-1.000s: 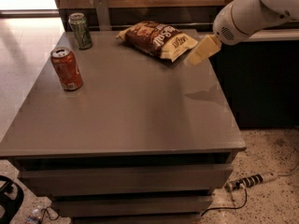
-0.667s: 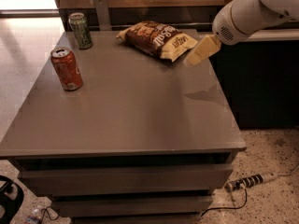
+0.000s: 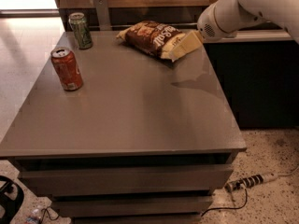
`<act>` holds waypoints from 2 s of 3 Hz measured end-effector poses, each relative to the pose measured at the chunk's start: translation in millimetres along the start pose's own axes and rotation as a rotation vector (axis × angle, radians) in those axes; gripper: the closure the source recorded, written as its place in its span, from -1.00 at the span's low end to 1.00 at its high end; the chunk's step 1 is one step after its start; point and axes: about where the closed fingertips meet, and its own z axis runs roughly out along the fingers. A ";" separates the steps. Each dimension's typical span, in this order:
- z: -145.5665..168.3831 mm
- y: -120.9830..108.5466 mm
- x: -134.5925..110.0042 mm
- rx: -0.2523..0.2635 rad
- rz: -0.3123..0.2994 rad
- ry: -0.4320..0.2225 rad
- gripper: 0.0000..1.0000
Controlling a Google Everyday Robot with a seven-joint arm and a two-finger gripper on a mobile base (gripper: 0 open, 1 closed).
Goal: Pick brown chip bag
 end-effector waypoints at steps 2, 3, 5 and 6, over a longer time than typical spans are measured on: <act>56.8 -6.0 -15.1 -0.043 0.077 -0.075 -1.00; 80.8 -11.2 -19.8 -0.039 0.094 -0.096 -1.00; 131.2 -28.4 -25.3 -0.019 0.057 -0.129 -1.00; 149.3 -35.6 -27.7 -0.019 0.046 -0.136 -1.00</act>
Offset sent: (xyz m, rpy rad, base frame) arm 0.0687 0.0409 -0.0333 0.1705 0.0031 -0.0032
